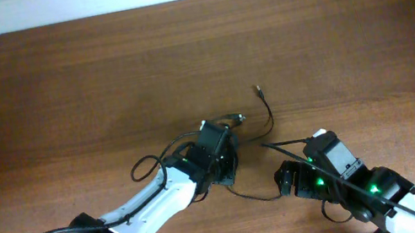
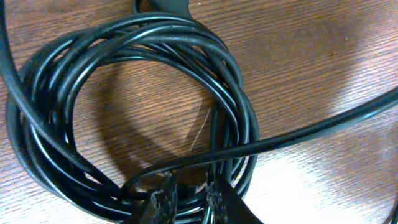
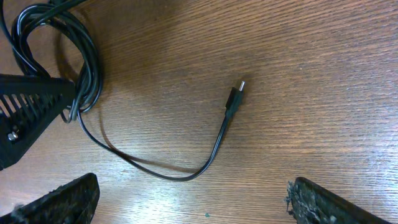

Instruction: Untangle cables

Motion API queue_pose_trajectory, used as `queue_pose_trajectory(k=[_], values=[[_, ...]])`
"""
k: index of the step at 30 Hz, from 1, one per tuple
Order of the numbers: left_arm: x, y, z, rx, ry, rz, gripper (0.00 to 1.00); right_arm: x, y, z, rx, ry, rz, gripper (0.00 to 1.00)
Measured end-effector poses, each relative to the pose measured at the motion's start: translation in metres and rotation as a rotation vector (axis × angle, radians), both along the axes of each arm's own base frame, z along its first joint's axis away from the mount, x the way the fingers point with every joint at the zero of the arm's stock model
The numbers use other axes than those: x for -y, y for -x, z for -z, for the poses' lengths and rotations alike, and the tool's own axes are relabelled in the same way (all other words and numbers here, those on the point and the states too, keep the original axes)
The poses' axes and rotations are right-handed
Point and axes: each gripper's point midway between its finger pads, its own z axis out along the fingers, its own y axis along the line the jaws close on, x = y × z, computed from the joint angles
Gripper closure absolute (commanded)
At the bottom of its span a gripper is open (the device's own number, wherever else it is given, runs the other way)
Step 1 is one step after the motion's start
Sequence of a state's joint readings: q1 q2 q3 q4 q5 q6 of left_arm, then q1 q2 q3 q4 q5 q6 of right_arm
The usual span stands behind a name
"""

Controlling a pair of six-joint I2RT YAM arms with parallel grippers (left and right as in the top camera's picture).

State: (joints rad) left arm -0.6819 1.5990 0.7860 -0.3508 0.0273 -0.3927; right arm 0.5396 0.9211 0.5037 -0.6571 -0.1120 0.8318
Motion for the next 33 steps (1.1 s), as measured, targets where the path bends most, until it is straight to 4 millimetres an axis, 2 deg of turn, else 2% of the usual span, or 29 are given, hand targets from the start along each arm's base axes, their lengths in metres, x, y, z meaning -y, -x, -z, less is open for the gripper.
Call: queue_pose_trajectory(k=[2, 3, 6, 7, 11, 14, 17, 19, 25, 27, 28, 29, 31, 33], values=[[0.001, -0.001, -0.003, -0.001, -0.004, 0.002, 0.60, 0.000, 0.000, 0.000, 0.000, 0.000, 0.000, 0.01], [0.002, -0.004, -0.008, 0.001, -0.003, 0.002, 0.63, 0.000, 0.000, 0.000, 0.001, 0.000, -0.001, 0.01], [0.012, -0.016, -0.045, 0.078, 0.059, 0.003, 0.71, 0.000, 0.000, 0.000, 0.001, 0.000, -0.001, 0.01], [0.010, -0.013, -0.046, 0.071, 0.049, 0.011, 0.73, 0.000, 0.000, 0.000, 0.000, 0.000, -0.001, 0.01], [0.006, -0.007, -0.038, 0.045, 0.017, 0.031, 0.73, 0.000, 0.000, 0.000, 0.001, 0.000, -0.001, 0.01], [0.010, 0.006, -0.010, -0.021, -0.035, 0.065, 0.76, 0.000, 0.000, 0.000, 0.001, 0.000, -0.001, 0.01], [0.010, 0.008, 0.012, -0.062, -0.064, 0.070, 0.82, 0.000, 0.000, 0.000, 0.000, 0.000, 0.000, 0.01], [0.011, 0.009, 0.015, -0.067, -0.065, 0.077, 1.00, 0.000, 0.000, 0.000, 0.000, 0.000, -0.001, 0.01], [0.007, 0.007, 0.009, -0.072, -0.103, 0.069, 1.00, 0.000, 0.000, 0.000, 0.000, 0.000, -0.001, 0.01], [0.014, 0.001, -0.019, -0.039, -0.067, 0.071, 1.00, -0.007, -0.002, -0.004, 0.009, -0.037, -0.016, 0.27], [0.019, 0.000, -0.032, -0.018, -0.032, 0.076, 1.00, -0.019, -0.007, -0.011, 0.033, -0.096, -0.038, 0.38], [0.022, 0.003, -0.057, 0.009, 0.027, 0.087, 1.00, -0.027, -0.008, -0.016, 0.045, -0.137, -0.060, 0.39], [0.023, 0.009, -0.088, 0.031, 0.104, 0.109, 1.00, -0.046, -0.015, -0.032, 0.090, -0.237, -0.104, 0.39], [0.018, 0.016, -0.094, 0.005, 0.130, 0.170, 1.00, -0.062, -0.017, -0.048, 0.127, -0.330, -0.158, 0.38]])
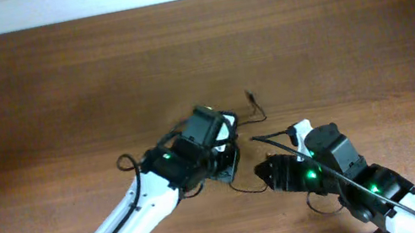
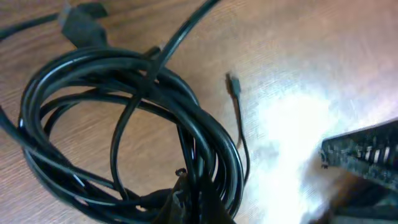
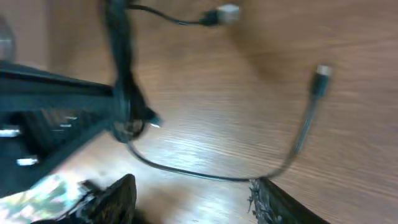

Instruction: Untangle cables

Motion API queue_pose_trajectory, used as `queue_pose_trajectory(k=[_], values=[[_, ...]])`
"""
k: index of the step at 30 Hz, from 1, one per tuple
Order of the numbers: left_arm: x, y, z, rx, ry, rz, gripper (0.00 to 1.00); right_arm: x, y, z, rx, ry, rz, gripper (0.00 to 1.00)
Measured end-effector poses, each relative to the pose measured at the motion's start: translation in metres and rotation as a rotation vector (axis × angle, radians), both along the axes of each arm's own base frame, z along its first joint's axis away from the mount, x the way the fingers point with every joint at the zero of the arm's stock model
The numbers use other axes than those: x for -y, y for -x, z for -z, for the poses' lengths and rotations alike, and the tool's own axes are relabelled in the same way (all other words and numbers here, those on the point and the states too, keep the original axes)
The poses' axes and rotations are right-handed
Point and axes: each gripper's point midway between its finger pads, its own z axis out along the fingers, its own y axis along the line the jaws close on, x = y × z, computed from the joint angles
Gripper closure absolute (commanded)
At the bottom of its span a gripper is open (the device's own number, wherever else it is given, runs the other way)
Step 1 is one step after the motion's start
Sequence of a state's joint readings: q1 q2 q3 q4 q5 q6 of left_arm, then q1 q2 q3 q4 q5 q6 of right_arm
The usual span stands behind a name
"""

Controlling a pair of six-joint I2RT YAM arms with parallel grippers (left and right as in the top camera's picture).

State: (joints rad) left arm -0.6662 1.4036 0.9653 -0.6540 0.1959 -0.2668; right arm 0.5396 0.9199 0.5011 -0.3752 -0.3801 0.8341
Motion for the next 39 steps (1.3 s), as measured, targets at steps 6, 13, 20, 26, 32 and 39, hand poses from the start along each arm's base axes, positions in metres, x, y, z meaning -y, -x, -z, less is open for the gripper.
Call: queue_pose_trajectory(k=[6, 13, 20, 26, 32, 39], values=[[0.019, 0.026, -0.012, 0.013, 0.133, 0.367, 1.00, -0.021, -0.015, -0.014, 0.037, -0.108, -0.023, 0.39], [0.007, 0.016, -0.010, 0.021, 0.123, 0.351, 1.00, -0.026, -0.020, 0.025, -0.157, -0.075, 0.044, 0.96], [-0.042, -0.015, -0.089, 0.069, 0.559, 0.214, 1.00, 0.016, -0.038, 0.033, -0.224, -0.025, 0.197, 0.92], [-0.052, -0.017, -0.106, 0.099, 0.640, 0.208, 1.00, 0.023, -0.032, 0.021, -0.125, -0.008, 0.088, 0.61], [-0.041, -0.007, -0.119, 0.203, 0.671, 0.357, 1.00, 0.011, -0.008, -0.052, 0.200, -0.130, -0.128, 0.35], [0.006, 0.038, -0.123, 0.375, 0.668, 0.753, 1.00, 0.005, -0.007, -0.084, 0.469, -0.121, -0.264, 0.32]])
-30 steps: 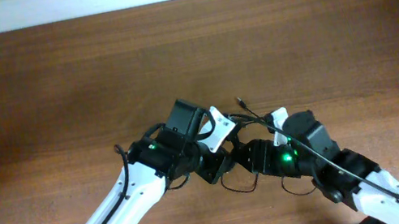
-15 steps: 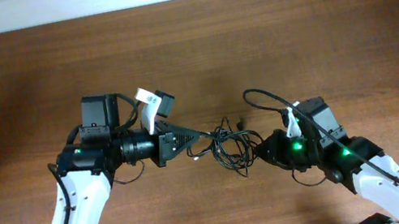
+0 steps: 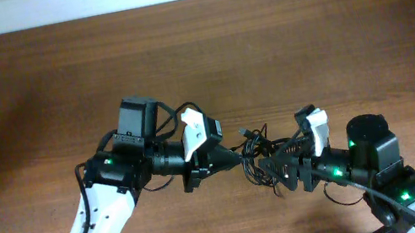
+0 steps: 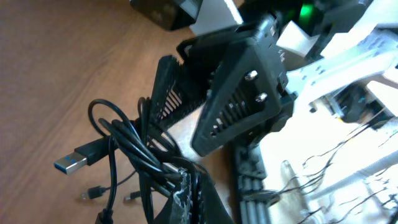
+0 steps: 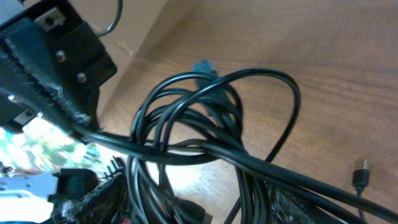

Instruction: Untangle cables

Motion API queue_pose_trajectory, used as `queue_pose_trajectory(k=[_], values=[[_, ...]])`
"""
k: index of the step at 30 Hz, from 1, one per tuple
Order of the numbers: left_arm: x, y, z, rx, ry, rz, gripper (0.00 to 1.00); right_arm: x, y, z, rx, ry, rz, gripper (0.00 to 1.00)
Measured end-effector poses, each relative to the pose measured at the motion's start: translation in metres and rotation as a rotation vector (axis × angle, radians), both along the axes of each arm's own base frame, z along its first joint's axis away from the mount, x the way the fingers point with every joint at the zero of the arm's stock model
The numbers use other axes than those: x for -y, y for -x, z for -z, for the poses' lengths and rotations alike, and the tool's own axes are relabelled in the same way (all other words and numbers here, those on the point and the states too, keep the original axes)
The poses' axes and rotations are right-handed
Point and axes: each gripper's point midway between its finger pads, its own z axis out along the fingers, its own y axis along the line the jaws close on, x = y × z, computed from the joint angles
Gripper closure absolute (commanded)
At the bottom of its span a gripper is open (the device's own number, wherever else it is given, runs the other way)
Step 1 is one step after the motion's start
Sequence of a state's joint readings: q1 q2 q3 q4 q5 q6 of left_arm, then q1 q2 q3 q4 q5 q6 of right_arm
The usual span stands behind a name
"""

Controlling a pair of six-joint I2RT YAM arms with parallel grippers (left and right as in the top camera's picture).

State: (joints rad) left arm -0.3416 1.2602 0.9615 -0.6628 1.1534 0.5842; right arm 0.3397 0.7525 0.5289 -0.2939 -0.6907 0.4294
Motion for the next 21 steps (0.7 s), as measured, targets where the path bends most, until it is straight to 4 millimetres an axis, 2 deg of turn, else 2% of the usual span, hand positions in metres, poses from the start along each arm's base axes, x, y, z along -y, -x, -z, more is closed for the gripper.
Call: queue_pose_trajectory(k=[1, 2, 4, 5, 8, 9, 13, 17, 19, 20, 21], values=[[-0.002, -0.005, 0.007, 0.041, -0.040, -0.019, 1.00, 0.000, -0.001, -0.003, 0.057, 0.022, -0.023, 0.33], [-0.005, -0.012, 0.015, 0.076, -0.086, -0.045, 1.00, -0.001, -0.002, -0.013, 0.141, 0.045, -0.050, 0.38], [-0.007, -0.019, 0.018, 0.120, -0.113, -0.062, 1.00, 0.000, -0.004, -0.028, 0.234, 0.076, -0.066, 0.40], [-0.007, -0.021, 0.017, 0.139, -0.112, -0.063, 1.00, 0.001, -0.005, -0.030, 0.248, 0.089, -0.065, 0.41], [0.001, -0.021, 0.001, 0.197, -0.024, -0.020, 1.00, 0.016, -0.007, -0.008, 0.176, 0.185, 0.004, 0.43], [0.003, -0.019, -0.005, 0.212, 0.010, 0.000, 1.00, 0.025, -0.008, 0.006, 0.112, 0.234, 0.057, 0.45], [0.011, -0.006, -0.025, 0.239, 0.124, 0.087, 1.00, 0.039, -0.022, 0.024, 0.001, 0.274, 0.186, 0.45], [0.025, 0.011, -0.031, 0.258, 0.159, 0.164, 1.00, 0.026, -0.023, 0.023, -0.080, 0.182, 0.170, 0.45], [0.036, 0.019, -0.037, 0.311, 0.190, 0.215, 1.00, 0.022, -0.028, 0.022, -0.100, 0.151, 0.178, 0.68], [0.042, 0.022, -0.043, 0.347, 0.218, 0.240, 1.00, 0.025, -0.031, 0.030, -0.138, 0.170, 0.206, 0.78], [0.046, 0.018, -0.050, 0.381, 0.241, 0.237, 1.00, 0.028, -0.032, 0.037, -0.173, 0.190, 0.230, 0.82]])
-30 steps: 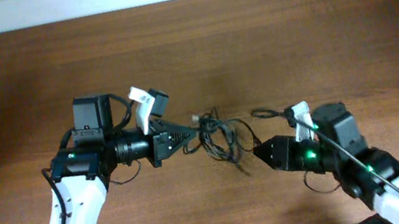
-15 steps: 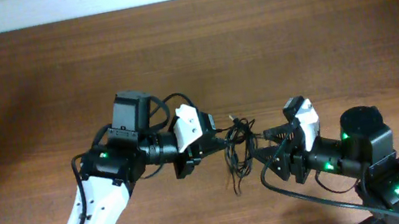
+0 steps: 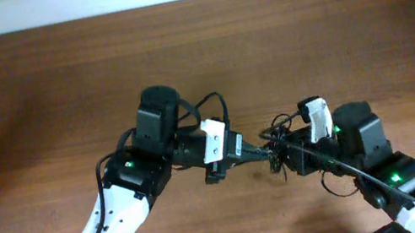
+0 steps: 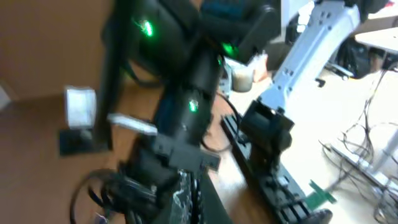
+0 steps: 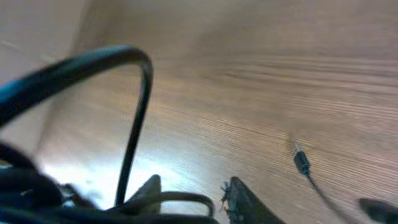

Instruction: Untangle cables

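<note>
The tangle of black cables [image 3: 276,137] hangs above the wooden table [image 3: 322,36], held up between my two arms. My left gripper [image 3: 256,151] points right and is shut on the bundle [image 4: 118,190]; its fingers [image 4: 184,198] show blurred at the bottom of the left wrist view. My right gripper [image 3: 285,157] meets the bundle from the right. In the right wrist view its fingers [image 5: 239,200] stand close together around a bent cable strand [image 5: 186,198], with my right gripper [image 5: 193,190] narrowed on it. One loop [image 5: 138,106] arcs up at the left. A small plug [image 5: 301,163] lies on the wood below.
A loose cable loop [image 3: 209,103] sticks up behind the left wrist. The right arm's body [image 4: 186,106] fills the left wrist view. Equipment and desks beyond the table [image 4: 292,180] show past its edge.
Both grippers have come closer together at the table's middle. The right fingers, wide apart around the bundle before, are now narrowed on a strand. The left wrist points more level.
The cable coil lay on the table with my left gripper shut on it and my right gripper open nearby. The left gripper then held the coil off the wood. The open right gripper stood around the raised bundle, and now has shut on it.
</note>
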Motion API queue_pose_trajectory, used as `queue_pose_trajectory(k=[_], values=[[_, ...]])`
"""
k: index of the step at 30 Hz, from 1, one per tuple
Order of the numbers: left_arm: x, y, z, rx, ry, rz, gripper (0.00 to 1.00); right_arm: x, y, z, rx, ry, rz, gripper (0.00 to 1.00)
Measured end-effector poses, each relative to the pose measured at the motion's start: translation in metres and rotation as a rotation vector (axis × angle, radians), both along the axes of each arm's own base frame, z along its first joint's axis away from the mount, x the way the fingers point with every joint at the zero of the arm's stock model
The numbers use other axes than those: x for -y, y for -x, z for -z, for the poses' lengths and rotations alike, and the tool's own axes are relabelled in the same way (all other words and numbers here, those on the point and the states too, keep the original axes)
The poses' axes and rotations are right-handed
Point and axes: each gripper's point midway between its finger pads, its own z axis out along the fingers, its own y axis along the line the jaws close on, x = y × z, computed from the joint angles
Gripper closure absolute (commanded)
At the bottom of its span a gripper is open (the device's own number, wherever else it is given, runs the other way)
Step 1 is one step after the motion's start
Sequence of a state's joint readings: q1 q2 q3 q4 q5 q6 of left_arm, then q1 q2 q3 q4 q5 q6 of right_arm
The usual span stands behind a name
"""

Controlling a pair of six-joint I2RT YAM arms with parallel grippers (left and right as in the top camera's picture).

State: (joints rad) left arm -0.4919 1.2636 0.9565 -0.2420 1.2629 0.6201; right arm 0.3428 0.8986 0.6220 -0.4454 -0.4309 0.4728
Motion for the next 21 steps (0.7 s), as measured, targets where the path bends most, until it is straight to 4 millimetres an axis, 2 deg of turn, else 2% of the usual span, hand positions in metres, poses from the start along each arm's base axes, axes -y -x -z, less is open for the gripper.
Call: queue_pose_trajectory(k=[2, 3, 5, 6, 7, 8, 9, 12, 13, 14, 17, 18, 19, 20, 21], values=[[0.004, -0.024, -0.007, -0.053, 0.004, -0.102, 1.00, 0.021, 0.001, 0.027, -0.136, 0.107, 0.124, 0.87], [0.003, -0.042, -0.005, -0.135, -0.018, -0.201, 1.00, 0.026, 0.001, 0.031, -0.154, 0.132, 0.154, 0.89], [-0.009, -0.082, 0.009, -0.361, -0.082, -0.468, 1.00, 0.035, -0.005, 0.031, -0.152, 0.165, 0.211, 0.96], [-0.022, -0.103, 0.030, -0.564, -0.148, -0.674, 1.00, 0.036, -0.004, 0.030, -0.145, 0.168, 0.207, 0.96], [-0.038, -0.119, 0.053, -0.658, -0.207, -0.857, 1.00, 0.032, -0.004, 0.027, -0.133, 0.158, 0.185, 0.96], [-0.057, -0.124, 0.075, -0.806, -0.265, -1.032, 1.00, 0.020, 0.003, 0.020, -0.106, 0.126, 0.087, 0.96], [-0.064, -0.127, 0.082, -0.855, -0.275, -1.102, 1.00, 0.012, 0.007, 0.015, -0.085, 0.104, 0.024, 0.96], [-0.089, -0.136, 0.097, -0.942, -0.290, -1.294, 1.00, -0.018, 0.036, -0.032, 0.084, -0.020, -0.277, 0.96], [-0.088, -0.136, 0.100, -0.964, -0.296, -1.302, 1.00, -0.025, 0.045, -0.051, 0.174, -0.048, -0.365, 0.96], [-0.084, -0.136, 0.103, -0.982, -0.305, -1.288, 1.00, -0.028, 0.049, -0.062, 0.236, -0.065, -0.409, 0.96], [-0.054, -0.127, 0.117, -1.036, -0.364, -1.121, 1.00, -0.033, 0.047, -0.098, 0.446, -0.093, -0.452, 0.96], [-0.033, -0.113, 0.125, -0.989, -0.422, -0.985, 1.00, -0.033, 0.046, -0.106, 0.494, -0.092, -0.451, 0.96], [-0.023, -0.102, 0.126, -0.927, -0.455, -0.895, 1.00, -0.026, 0.034, -0.106, 0.512, -0.045, -0.383, 0.96], [-0.012, -0.087, 0.126, -0.859, -0.481, -0.782, 1.00, -0.007, 0.011, -0.103, 0.512, 0.040, -0.218, 0.96], [0.000, -0.068, 0.124, -0.791, -0.498, -0.651, 1.00, 0.003, 0.001, -0.103, 0.508, 0.074, -0.140, 0.96]])
